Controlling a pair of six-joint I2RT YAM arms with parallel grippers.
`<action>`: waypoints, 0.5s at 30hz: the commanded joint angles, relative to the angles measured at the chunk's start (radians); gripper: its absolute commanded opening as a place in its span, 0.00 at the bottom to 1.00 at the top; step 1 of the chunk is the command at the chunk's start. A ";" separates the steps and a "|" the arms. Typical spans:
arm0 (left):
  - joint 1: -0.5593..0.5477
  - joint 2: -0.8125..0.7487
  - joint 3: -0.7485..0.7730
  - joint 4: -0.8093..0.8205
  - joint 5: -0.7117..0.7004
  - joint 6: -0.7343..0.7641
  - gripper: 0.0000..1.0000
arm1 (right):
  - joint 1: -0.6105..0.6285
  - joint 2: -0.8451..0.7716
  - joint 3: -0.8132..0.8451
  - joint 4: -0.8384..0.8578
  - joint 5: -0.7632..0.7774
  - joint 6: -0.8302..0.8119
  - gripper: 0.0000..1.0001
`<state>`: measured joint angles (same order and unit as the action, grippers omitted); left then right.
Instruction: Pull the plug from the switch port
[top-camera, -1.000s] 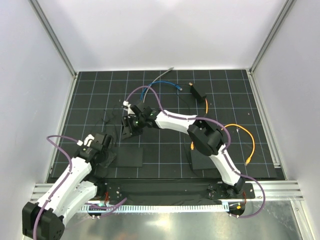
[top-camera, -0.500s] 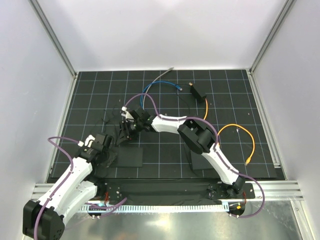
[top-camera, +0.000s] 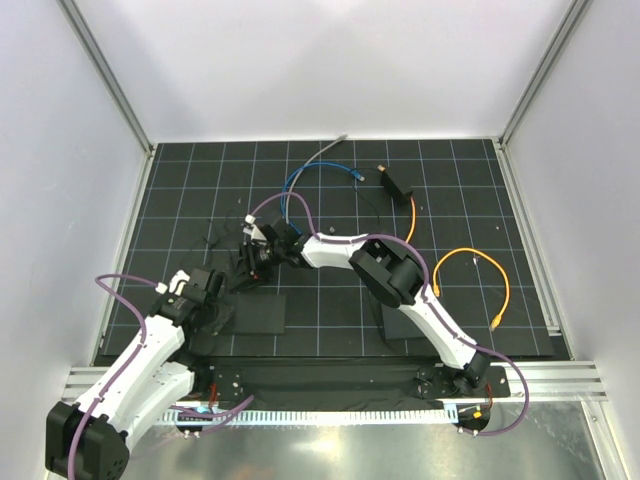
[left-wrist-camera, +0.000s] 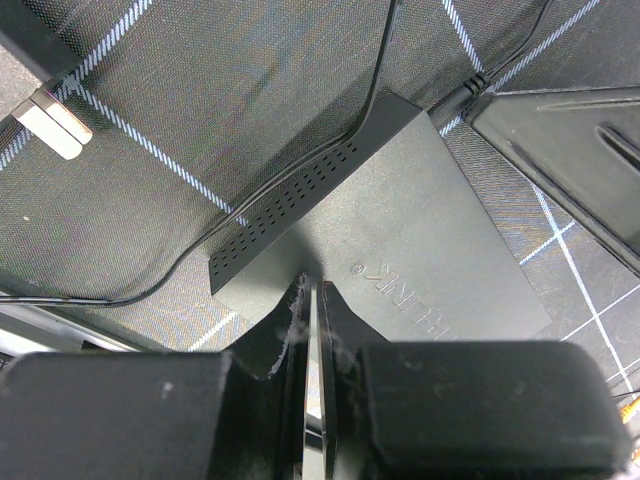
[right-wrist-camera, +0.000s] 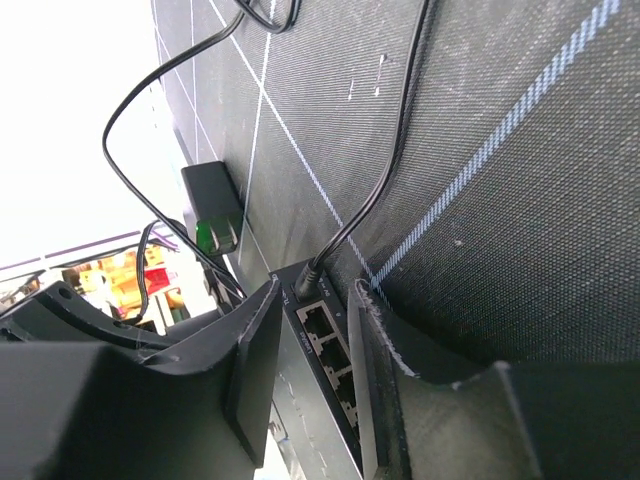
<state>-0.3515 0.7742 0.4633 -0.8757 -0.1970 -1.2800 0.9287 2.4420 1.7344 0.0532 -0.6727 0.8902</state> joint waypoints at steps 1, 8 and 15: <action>0.003 -0.004 -0.012 -0.008 -0.002 -0.012 0.10 | 0.012 0.011 0.004 0.046 -0.013 0.038 0.39; 0.003 -0.010 -0.014 0.003 0.008 -0.009 0.09 | 0.013 0.031 0.011 0.054 0.001 0.059 0.36; 0.003 0.010 0.023 0.000 -0.015 0.015 0.08 | 0.012 0.057 0.022 0.089 -0.015 0.090 0.28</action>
<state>-0.3515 0.7731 0.4614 -0.8738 -0.1902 -1.2751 0.9340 2.4756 1.7359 0.1188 -0.6861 0.9653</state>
